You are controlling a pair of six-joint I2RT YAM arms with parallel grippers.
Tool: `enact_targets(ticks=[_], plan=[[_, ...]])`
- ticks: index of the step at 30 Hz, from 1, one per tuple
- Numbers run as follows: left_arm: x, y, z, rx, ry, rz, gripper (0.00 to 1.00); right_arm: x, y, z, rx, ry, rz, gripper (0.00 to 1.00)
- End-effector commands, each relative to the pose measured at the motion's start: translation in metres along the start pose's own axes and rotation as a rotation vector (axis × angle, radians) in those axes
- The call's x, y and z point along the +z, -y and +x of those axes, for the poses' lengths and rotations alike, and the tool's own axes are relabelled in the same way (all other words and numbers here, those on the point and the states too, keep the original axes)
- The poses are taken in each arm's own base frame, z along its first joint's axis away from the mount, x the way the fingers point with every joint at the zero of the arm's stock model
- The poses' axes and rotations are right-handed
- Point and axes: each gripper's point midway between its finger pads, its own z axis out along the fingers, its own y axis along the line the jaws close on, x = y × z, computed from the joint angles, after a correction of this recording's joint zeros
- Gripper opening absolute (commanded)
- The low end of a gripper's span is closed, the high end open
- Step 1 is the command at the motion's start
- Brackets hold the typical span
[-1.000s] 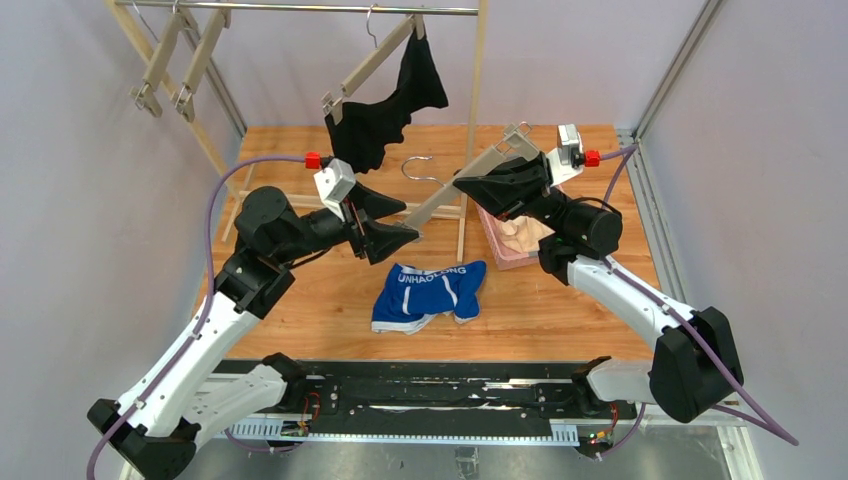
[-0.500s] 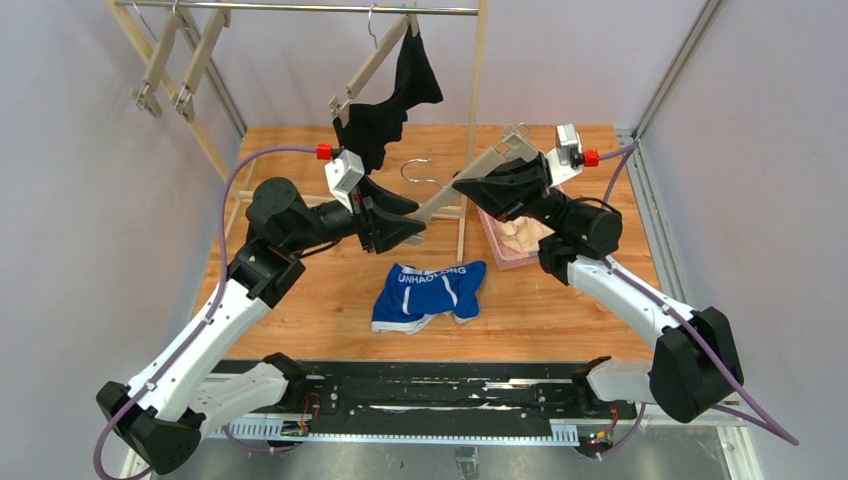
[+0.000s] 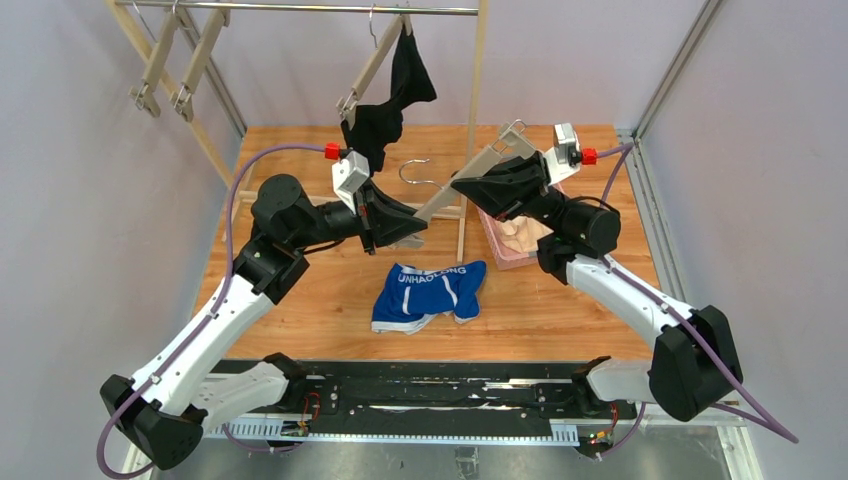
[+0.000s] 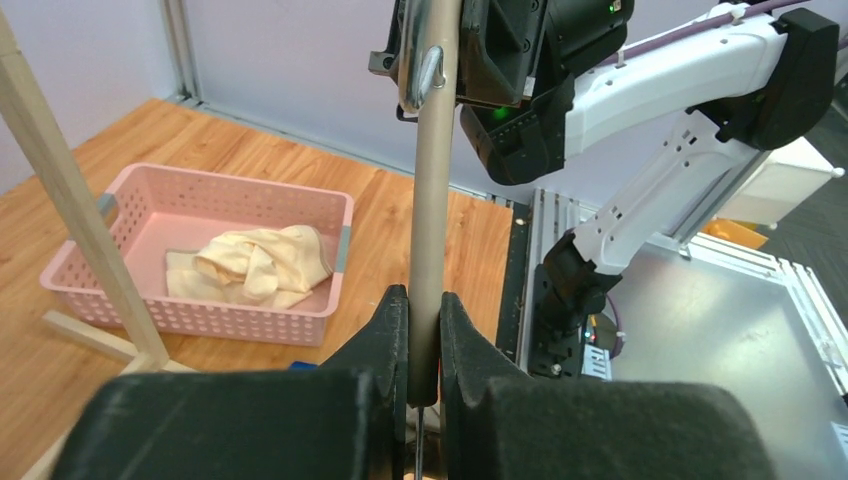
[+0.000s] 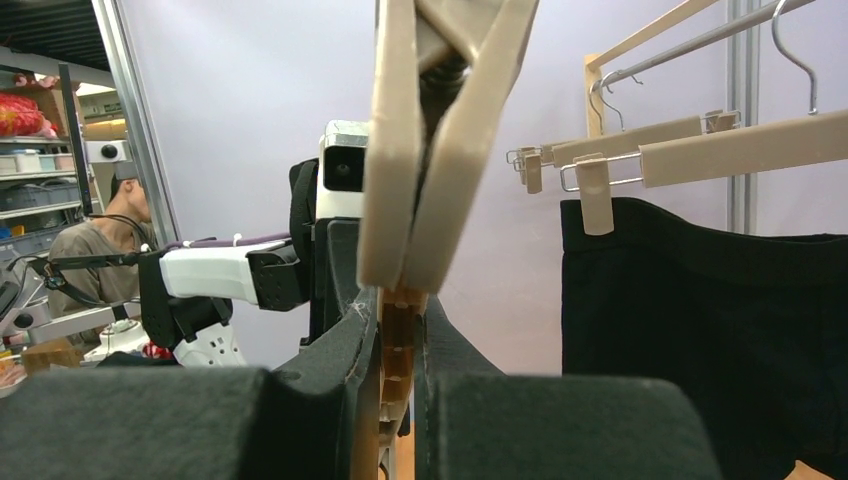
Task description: Remove the underwear clipped to the hanger
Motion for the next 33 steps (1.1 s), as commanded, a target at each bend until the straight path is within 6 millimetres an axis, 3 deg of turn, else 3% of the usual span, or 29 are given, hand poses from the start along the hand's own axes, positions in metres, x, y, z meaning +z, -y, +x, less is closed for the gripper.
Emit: enact_targets(ticks=[1, 3, 7, 8, 12, 15, 19, 22, 26, 33], plan=[[0.000, 0.005, -0.016, 0.030, 0.040, 0.010, 0.00, 0.011, -0.017, -0.016, -0.049, 0.041, -0.067, 0.01], [-0.003, 0.008, -0.021, 0.035, 0.054, 0.007, 0.00, 0.009, -0.015, -0.013, -0.043, 0.034, -0.059, 0.05], [-0.010, 0.013, -0.032, 0.050, 0.068, -0.013, 0.00, 0.003, -0.009, -0.005, -0.048, 0.031, -0.026, 0.59], [-0.012, 0.014, -0.032, 0.051, 0.055, -0.025, 0.00, 0.001, -0.007, -0.003, -0.052, 0.029, -0.018, 0.65], [-0.026, 0.009, -0.031, 0.058, 0.006, -0.117, 0.00, -0.006, -0.002, 0.011, -0.052, -0.006, 0.006, 0.68], [-0.042, 0.005, -0.026, 0.064, -0.051, -0.210, 0.00, -0.016, 0.010, 0.034, -0.035, -0.093, 0.060, 0.69], [-0.082, -0.001, -0.014, 0.055, -0.160, -0.397, 0.00, -0.045, 0.037, 0.092, -0.023, -0.352, 0.227, 0.70], [-0.123, -0.009, -0.003, 0.047, -0.237, -0.585, 0.00, -0.077, 0.047, 0.140, -0.131, -0.644, 0.379, 0.72], [-0.168, -0.009, 0.008, 0.027, -0.289, -0.760, 0.00, -0.121, 0.048, 0.190, -0.202, -0.946, 0.474, 0.74], [-0.213, -0.014, 0.037, -0.051, -0.350, -0.966, 0.00, -0.165, 0.033, 0.258, -0.142, -1.210, 0.467, 0.76]])
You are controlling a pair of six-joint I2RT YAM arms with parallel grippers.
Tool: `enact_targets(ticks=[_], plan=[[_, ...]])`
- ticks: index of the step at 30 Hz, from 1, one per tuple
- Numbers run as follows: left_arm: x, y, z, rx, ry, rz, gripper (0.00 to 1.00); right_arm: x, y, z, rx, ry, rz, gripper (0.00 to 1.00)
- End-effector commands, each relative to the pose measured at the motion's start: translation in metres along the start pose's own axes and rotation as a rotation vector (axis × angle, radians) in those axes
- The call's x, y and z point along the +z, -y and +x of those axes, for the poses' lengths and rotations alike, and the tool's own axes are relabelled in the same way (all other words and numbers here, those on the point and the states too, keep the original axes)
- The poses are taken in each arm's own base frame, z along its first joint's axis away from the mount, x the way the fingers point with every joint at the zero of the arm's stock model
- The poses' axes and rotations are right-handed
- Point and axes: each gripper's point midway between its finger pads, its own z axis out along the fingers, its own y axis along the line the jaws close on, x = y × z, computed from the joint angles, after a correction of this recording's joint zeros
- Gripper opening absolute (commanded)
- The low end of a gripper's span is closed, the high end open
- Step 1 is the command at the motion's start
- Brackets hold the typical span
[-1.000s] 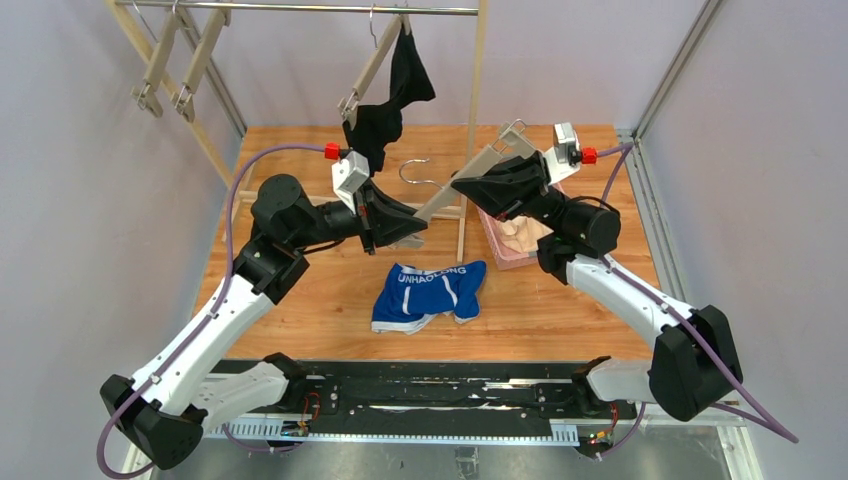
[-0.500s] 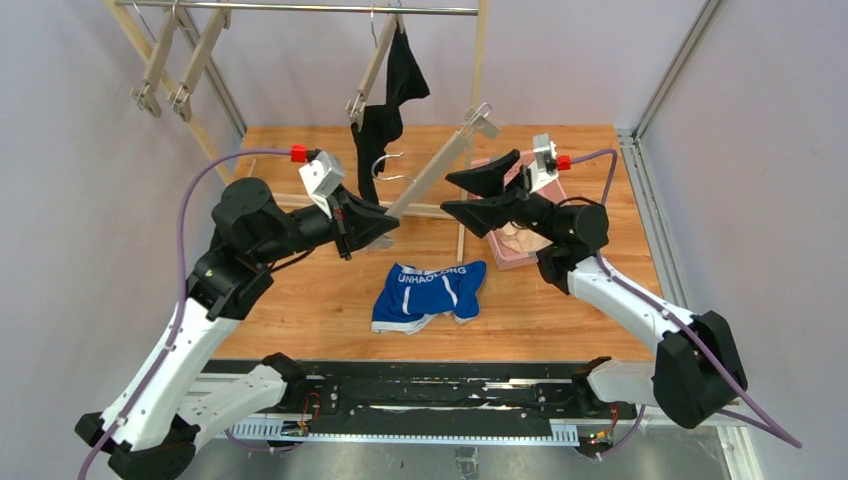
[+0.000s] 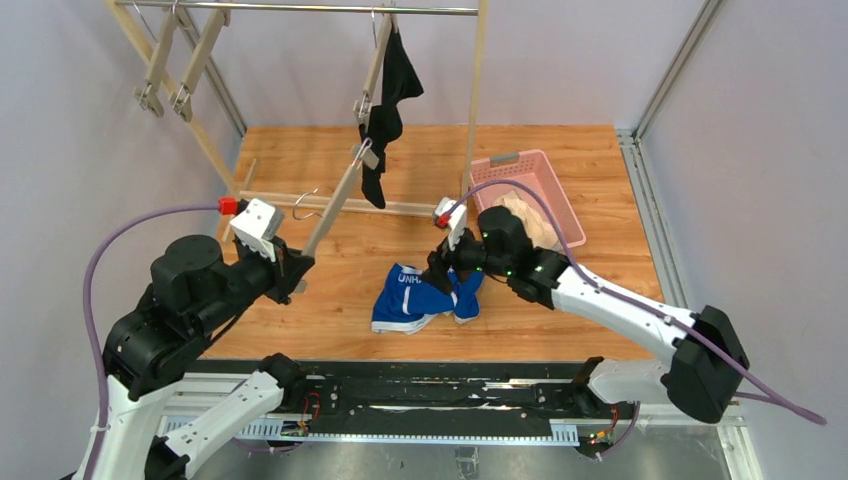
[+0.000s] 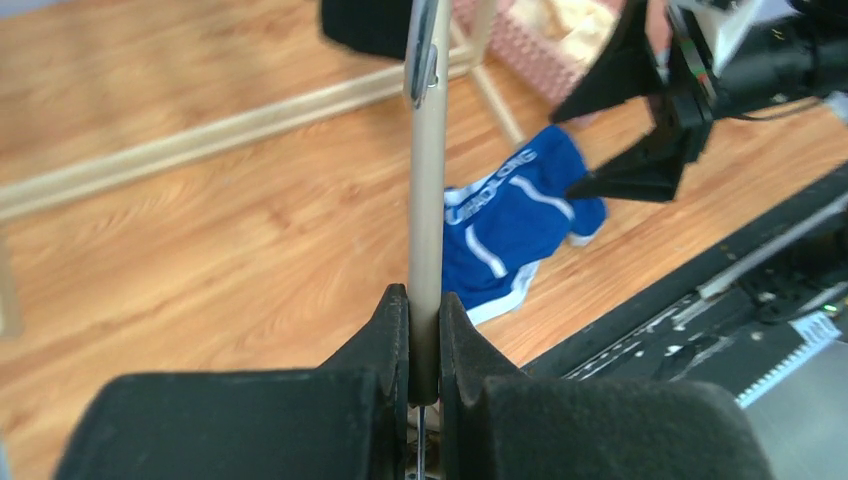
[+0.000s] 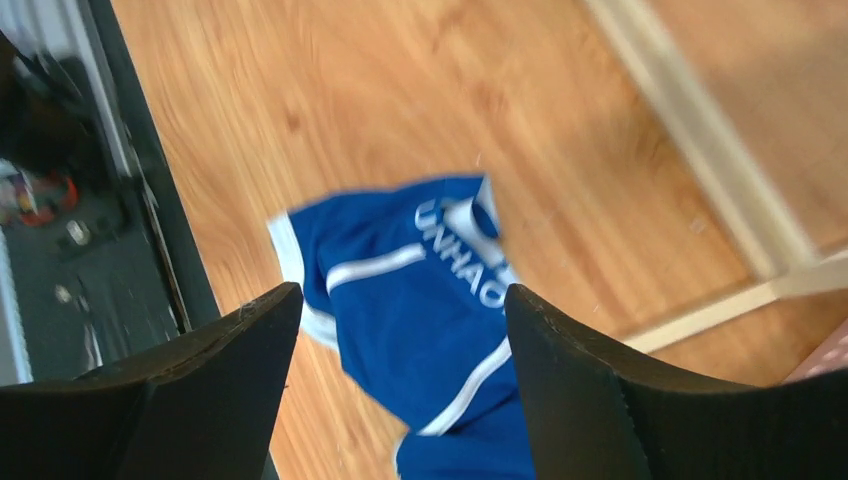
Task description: Remove the underwear clipped to the hanger
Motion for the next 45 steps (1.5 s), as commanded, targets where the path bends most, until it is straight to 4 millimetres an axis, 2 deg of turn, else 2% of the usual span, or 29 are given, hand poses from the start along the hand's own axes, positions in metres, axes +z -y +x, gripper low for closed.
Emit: enact_targets(ticks=[1, 5, 9, 13, 16, 18, 21, 24, 25, 26, 27, 28, 32, 37, 41, 45], plan=[[-0.009, -0.037, 0.034, -0.033, -0.111, -0.220, 0.00, 0.009, -0.007, 0.076, -0.114, -0.305, 0.035, 0.76], [-0.011, -0.061, 0.044, 0.002, -0.160, -0.354, 0.00, 0.024, -0.023, 0.116, -0.203, -0.472, 0.015, 0.77], [-0.009, -0.080, 0.052, 0.042, -0.209, -0.461, 0.00, 0.038, -0.031, 0.141, -0.232, -0.555, 0.001, 0.78], [-0.006, -0.087, 0.048, 0.058, -0.222, -0.502, 0.00, 0.047, -0.029, 0.151, -0.255, -0.584, 0.024, 0.78], [-0.007, -0.080, 0.045, 0.039, -0.205, -0.467, 0.00, 0.052, -0.022, 0.158, -0.262, -0.602, 0.062, 0.78], [-0.010, -0.079, 0.044, 0.023, -0.187, -0.459, 0.00, 0.055, -0.017, 0.166, -0.267, -0.626, 0.089, 0.78], [-0.017, -0.086, 0.047, 0.022, -0.181, -0.508, 0.00, 0.059, -0.013, 0.178, -0.250, -0.674, 0.113, 0.79], [-0.021, -0.094, 0.050, 0.033, -0.195, -0.558, 0.00, 0.060, -0.011, 0.186, -0.229, -0.718, 0.131, 0.65], [-0.021, -0.098, 0.052, 0.042, -0.206, -0.579, 0.00, 0.060, -0.011, 0.187, -0.225, -0.724, 0.132, 0.55], [-0.021, -0.101, 0.054, 0.051, -0.216, -0.600, 0.00, 0.060, -0.011, 0.187, -0.220, -0.727, 0.132, 0.33], [-0.020, -0.104, 0.054, 0.056, -0.222, -0.615, 0.00, 0.059, -0.012, 0.184, -0.215, -0.724, 0.134, 0.07], [-0.019, -0.105, 0.055, 0.062, -0.232, -0.621, 0.00, 0.058, -0.012, 0.181, -0.208, -0.717, 0.138, 0.01], [-0.011, -0.107, 0.054, 0.071, -0.252, -0.642, 0.00, 0.049, -0.015, 0.161, -0.197, -0.677, 0.144, 0.00], [-0.004, -0.113, 0.035, 0.099, -0.211, -0.672, 0.00, 0.024, -0.011, 0.116, -0.199, -0.575, 0.209, 0.01], [0.011, -0.117, 0.026, 0.148, -0.253, -0.696, 0.00, -0.008, -0.004, 0.068, -0.202, -0.456, 0.292, 0.01], [0.038, -0.121, 0.021, 0.143, -0.280, -0.678, 0.00, -0.050, 0.010, 0.024, -0.212, -0.318, 0.408, 0.01]])
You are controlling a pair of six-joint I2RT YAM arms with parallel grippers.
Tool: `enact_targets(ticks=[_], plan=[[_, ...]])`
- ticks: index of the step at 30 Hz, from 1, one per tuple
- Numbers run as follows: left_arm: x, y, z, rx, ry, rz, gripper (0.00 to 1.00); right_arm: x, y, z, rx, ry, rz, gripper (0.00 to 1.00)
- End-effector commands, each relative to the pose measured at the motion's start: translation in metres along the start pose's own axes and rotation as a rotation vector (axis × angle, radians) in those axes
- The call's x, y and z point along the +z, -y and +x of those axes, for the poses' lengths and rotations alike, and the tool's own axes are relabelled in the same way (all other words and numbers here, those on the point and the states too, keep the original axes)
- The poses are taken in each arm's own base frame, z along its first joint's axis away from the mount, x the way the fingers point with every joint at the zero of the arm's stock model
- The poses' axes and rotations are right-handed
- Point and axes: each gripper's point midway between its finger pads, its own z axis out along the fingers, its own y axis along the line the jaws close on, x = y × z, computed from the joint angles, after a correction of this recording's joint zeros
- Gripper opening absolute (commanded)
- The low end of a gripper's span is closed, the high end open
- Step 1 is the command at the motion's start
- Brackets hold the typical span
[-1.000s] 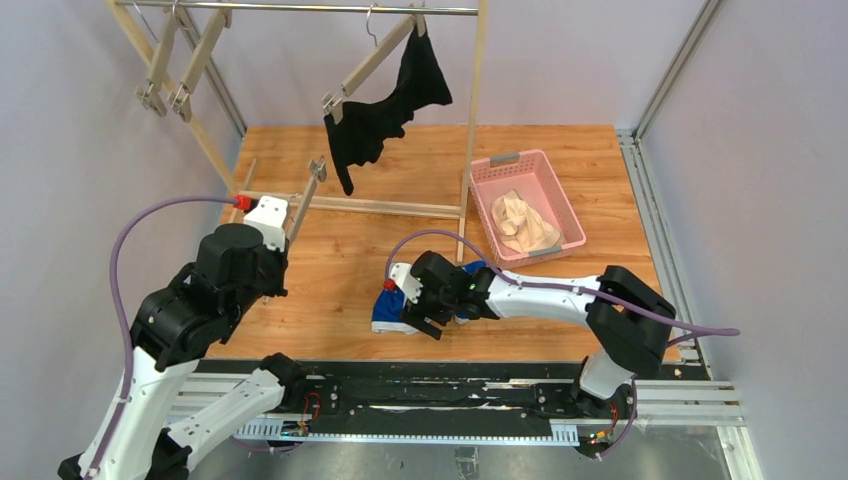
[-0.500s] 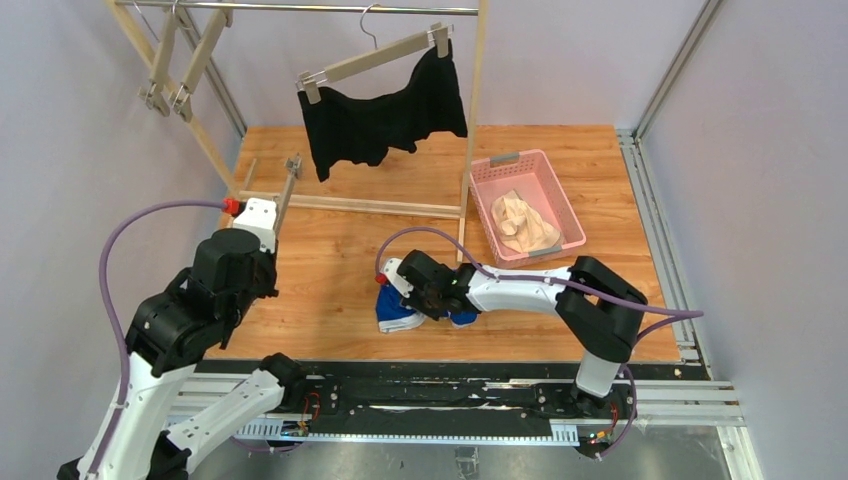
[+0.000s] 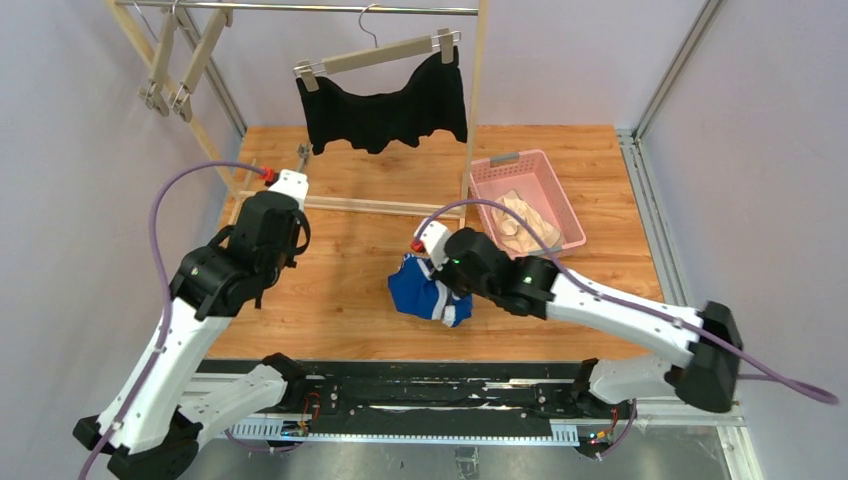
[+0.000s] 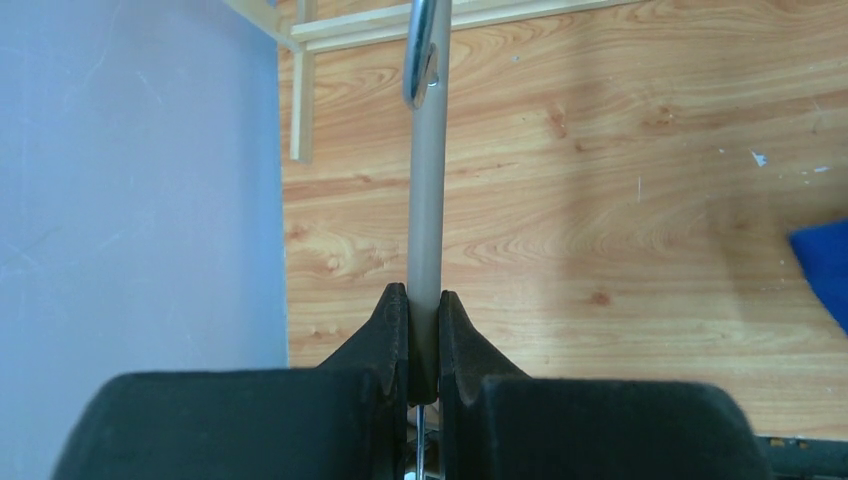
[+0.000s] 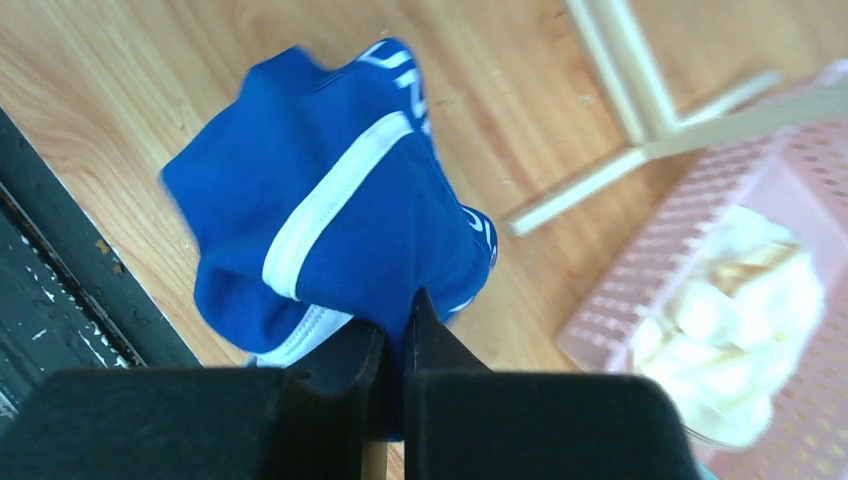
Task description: Remove the underwear clipped to the hanger
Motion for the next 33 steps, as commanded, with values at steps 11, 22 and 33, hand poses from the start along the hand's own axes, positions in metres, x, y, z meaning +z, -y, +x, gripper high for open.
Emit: enact_targets(ticks=[11, 22, 33], plan=[[0.023, -0.006, -0.067, -0.076, 0.090, 0.030, 0.00, -0.169, 0.119, -0.032, 0.126, 0.305, 0.543, 0.00], [0.019, -0.033, -0.074, -0.040, 0.109, -0.062, 0.00, -0.221, 0.161, -0.051, 0.134, 0.395, 0.758, 0.00], [0.049, -0.047, -0.153, -0.052, 0.160, 0.013, 0.00, -0.244, 0.231, -0.037, 0.300, 0.391, 0.882, 0.00]])
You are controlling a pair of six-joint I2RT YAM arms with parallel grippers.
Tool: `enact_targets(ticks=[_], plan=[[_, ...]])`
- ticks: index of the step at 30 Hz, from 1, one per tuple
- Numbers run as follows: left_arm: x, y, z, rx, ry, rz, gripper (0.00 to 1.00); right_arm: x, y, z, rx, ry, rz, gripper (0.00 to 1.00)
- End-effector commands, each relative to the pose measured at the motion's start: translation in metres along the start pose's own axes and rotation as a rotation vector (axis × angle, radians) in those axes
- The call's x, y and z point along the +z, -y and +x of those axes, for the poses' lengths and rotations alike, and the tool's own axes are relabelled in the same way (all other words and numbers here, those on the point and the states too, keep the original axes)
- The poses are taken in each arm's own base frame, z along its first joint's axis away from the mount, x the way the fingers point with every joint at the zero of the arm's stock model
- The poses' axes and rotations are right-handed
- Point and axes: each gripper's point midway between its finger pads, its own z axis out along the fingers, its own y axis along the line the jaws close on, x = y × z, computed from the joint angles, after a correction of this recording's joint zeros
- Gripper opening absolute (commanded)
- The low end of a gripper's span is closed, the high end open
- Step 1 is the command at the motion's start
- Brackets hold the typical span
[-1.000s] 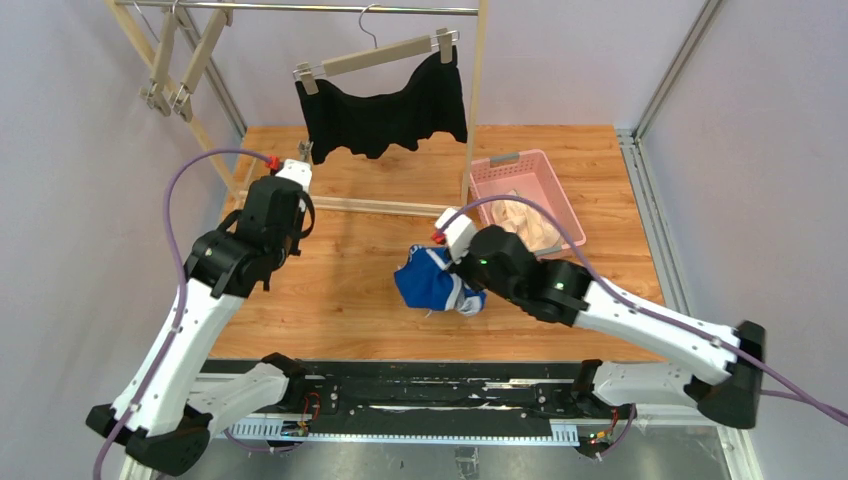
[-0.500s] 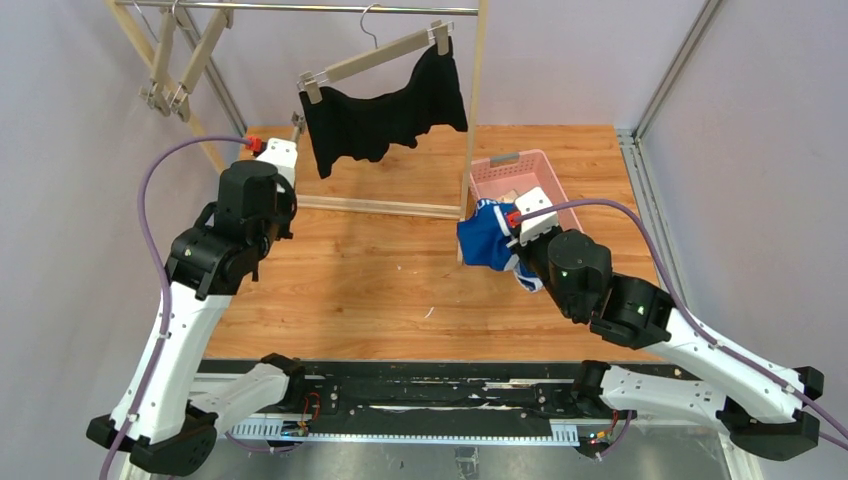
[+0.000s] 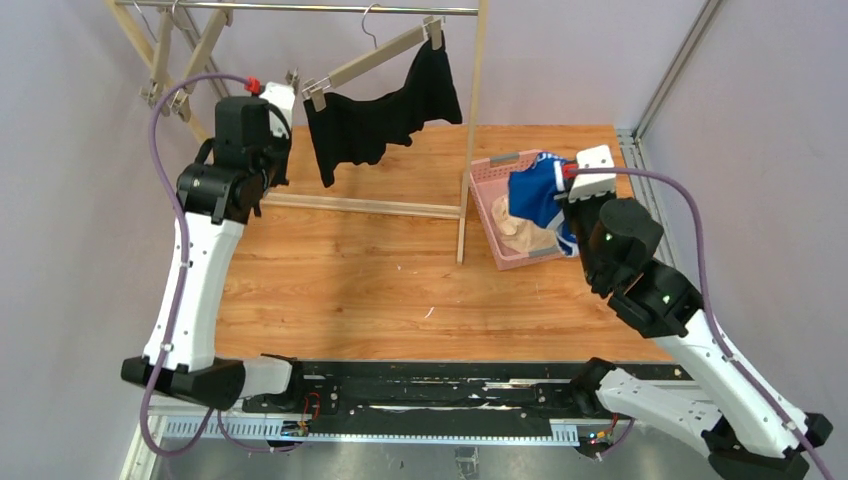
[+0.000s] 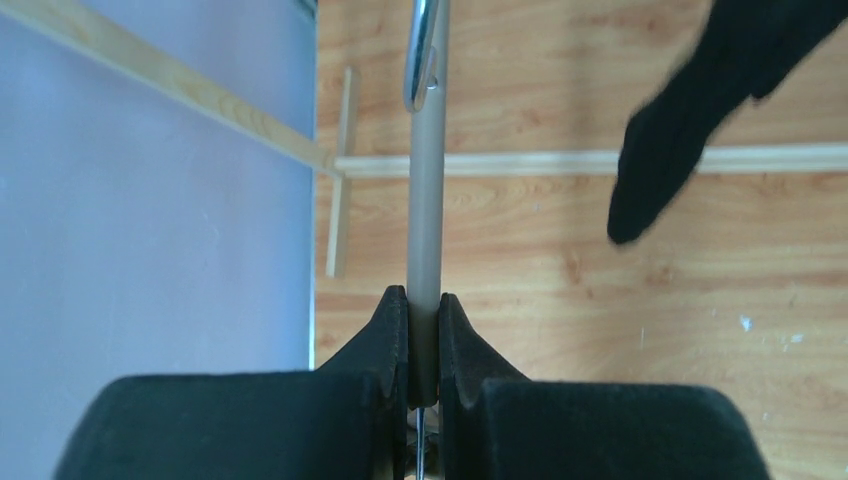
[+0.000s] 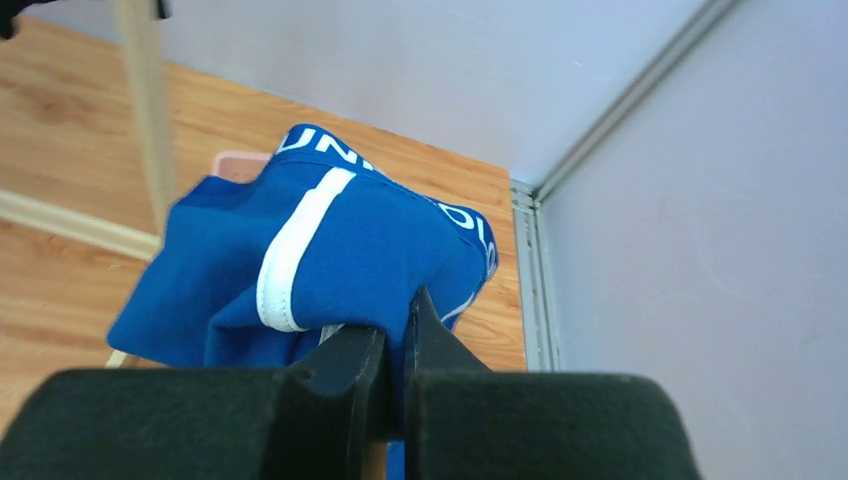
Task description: Remove the underwear clipped to the hanger
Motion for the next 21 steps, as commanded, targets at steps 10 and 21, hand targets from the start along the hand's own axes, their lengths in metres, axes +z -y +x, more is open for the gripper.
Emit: enact_targets(ticks=[10, 21], plan=[[-0.004, -0.027, -0.073, -0.051, 0.157, 0.132, 0.00, 0.107, -0.020, 0.017, 0.228, -0.095, -0.230, 0.01], [-0.008, -0.015, -0.092, -0.061, 0.250, 0.334, 0.00, 0.138, -0.045, 0.072, 0.279, -0.194, -0.304, 0.01]])
